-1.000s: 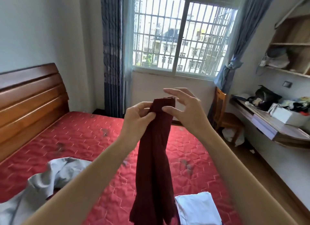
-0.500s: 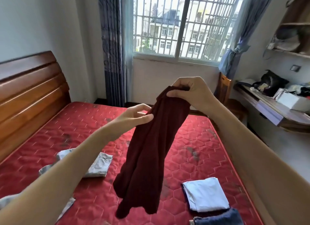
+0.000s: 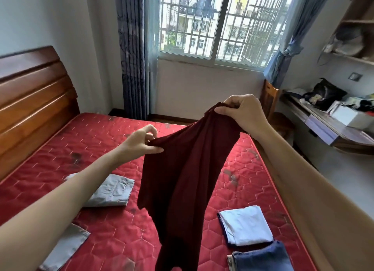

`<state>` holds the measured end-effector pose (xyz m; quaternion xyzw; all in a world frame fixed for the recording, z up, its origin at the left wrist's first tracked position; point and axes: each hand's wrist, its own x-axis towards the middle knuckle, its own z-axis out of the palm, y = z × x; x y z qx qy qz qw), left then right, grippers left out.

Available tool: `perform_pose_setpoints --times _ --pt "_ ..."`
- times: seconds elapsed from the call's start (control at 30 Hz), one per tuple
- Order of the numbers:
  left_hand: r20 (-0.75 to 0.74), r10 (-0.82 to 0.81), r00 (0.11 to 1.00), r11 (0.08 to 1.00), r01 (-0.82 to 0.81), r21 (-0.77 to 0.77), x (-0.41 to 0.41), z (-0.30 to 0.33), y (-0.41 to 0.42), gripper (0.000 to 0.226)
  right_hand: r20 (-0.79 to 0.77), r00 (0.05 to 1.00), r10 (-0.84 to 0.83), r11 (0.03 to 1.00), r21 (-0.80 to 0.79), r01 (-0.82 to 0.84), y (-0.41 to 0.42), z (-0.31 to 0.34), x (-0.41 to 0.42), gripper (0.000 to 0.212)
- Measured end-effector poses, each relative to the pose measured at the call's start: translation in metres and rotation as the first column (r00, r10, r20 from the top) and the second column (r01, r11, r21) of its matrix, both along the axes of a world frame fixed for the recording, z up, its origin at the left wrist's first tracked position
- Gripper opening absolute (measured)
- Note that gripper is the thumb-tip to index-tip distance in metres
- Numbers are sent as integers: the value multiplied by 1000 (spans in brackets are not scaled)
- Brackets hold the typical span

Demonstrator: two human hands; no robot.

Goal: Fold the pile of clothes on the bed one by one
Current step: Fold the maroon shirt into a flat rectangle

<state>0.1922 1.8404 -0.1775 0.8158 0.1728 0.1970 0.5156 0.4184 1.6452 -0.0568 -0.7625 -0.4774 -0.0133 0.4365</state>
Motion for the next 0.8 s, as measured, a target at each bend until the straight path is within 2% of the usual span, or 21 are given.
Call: perform_pose_setpoints --times 0.07,0.17,0.23,0.3,0.37,0.47,0.63,0.8 --pt "149 155 977 966 -182 186 3 -11 -11 46 42 997 -72 997 7 71 4 -3 -1 12" --pt "329 189 925 834 -328 444 5 -38 -46 49 68 990 -126 992 18 125 7 -5 -4 15" --pt "375 155 914 716 -365 595 8 -59 -73 41 77 989 -129 992 10 128 7 -5 -7 17" --pt "339 160 927 625 -361 692 15 -79 -97 27 92 988 -124 992 -2 125 5 -4 -10 17" --pt "283 238 929 622 -370 690 26 -91 -114 23 114 988 -108 994 -6 109 2 -3 -13 14" --pt "220 374 901 675 -427 602 48 -95 -130 18 138 986 -88 996 12 87 -6 1 -17 15" --pt "100 481 871 749 -468 468 87 -91 -141 42 138 987 -80 996 45 74 -27 9 -16 19" --pt "126 491 862 757 -494 429 105 -88 -154 15 130 987 -92 994 73 83 -54 9 -2 20"
